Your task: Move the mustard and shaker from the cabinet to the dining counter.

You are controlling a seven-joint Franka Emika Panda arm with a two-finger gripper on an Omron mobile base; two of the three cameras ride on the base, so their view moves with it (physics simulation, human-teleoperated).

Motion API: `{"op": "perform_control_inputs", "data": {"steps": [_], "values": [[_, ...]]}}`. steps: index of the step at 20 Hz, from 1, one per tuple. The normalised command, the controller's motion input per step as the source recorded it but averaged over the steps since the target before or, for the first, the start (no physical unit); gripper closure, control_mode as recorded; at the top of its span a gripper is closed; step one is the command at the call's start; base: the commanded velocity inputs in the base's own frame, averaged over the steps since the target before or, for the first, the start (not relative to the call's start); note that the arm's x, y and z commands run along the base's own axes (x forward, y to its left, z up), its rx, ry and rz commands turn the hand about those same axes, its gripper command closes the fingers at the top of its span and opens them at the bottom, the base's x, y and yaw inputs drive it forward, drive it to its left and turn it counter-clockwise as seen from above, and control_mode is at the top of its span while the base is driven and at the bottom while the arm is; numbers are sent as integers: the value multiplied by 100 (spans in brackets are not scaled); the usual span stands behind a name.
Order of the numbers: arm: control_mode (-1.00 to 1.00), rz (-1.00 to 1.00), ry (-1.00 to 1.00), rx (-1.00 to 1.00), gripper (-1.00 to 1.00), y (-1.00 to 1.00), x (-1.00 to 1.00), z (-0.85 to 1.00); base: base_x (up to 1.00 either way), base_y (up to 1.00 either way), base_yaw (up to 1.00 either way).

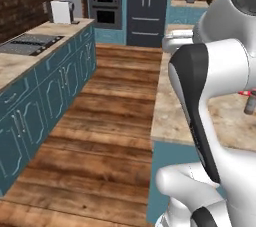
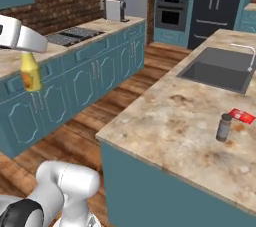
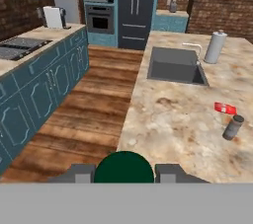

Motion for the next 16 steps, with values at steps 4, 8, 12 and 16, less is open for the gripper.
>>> {"op": "perform_control_inputs", "data": {"steps": [4,8,12,16], "values": [[100,0,0,0,100,0,0,0,0,-71,-8],[100,0,0,0,100,0,0,0,4,-98,0],[100,0,0,0,100,0,0,0,65,-44,-11],[100,0,0,0,100,0,0,0,100,0,-29]]}}
